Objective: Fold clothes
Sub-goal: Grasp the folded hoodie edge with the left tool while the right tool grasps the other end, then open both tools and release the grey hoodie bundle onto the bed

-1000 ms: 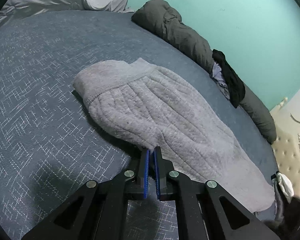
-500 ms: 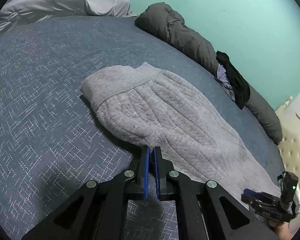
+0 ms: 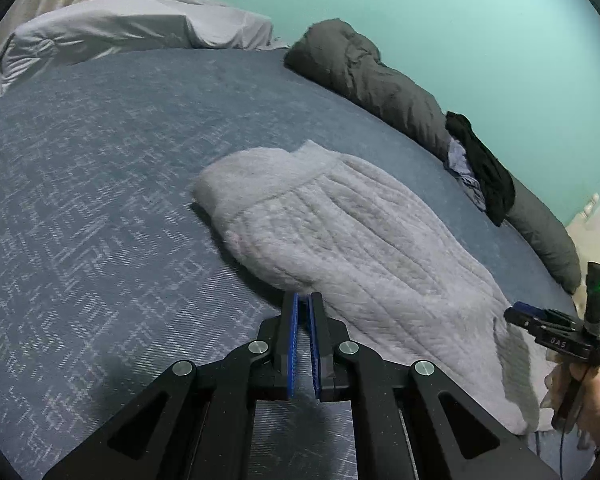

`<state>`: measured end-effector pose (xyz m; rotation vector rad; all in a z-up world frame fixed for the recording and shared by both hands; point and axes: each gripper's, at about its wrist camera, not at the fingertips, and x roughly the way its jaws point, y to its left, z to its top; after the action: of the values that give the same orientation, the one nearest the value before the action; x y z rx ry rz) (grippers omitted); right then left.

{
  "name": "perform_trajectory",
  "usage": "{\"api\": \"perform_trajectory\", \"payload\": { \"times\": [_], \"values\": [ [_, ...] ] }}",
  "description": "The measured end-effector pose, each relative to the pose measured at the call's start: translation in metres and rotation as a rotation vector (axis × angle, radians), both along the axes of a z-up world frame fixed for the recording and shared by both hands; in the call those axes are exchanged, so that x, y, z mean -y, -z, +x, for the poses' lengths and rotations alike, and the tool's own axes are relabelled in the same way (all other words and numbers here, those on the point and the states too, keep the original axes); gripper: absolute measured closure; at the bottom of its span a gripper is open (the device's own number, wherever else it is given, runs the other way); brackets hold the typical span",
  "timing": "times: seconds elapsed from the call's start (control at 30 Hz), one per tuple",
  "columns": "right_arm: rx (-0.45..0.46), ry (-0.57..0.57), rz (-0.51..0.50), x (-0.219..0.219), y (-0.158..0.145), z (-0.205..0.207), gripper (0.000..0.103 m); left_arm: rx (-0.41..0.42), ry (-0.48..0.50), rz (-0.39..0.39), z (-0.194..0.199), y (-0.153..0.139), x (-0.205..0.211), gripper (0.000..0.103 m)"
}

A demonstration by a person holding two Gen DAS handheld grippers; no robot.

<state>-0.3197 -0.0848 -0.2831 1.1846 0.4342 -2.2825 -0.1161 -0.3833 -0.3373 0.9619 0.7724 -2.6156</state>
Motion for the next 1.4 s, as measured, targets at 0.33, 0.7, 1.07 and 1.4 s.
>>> {"api": "perform_trajectory", "payload": {
  "times": [0.33,0.7,1.07,1.4],
  "values": [
    [-0.014,-0.036,0.079,0.004,0.01,-0.016,0.103,0.011,-0.017,-0.004,0.002,0.002,0.005,0.097],
    [-0.019,0.122,-0.086,-0.019,-0.013,-0.038,0.102,0.009,-0.032,-0.005,0.004,0.001,0.007,0.097],
    [0.044,-0.014,-0.169,-0.013,-0.003,-0.024,0.062,0.015,-0.037,-0.002,0.004,0.002,0.005,0.097],
    [0.016,-0.127,-0.038,0.02,0.012,-0.024,0.086,0.014,-0.04,0.0,0.004,0.001,0.003,0.097]
  ]
}}
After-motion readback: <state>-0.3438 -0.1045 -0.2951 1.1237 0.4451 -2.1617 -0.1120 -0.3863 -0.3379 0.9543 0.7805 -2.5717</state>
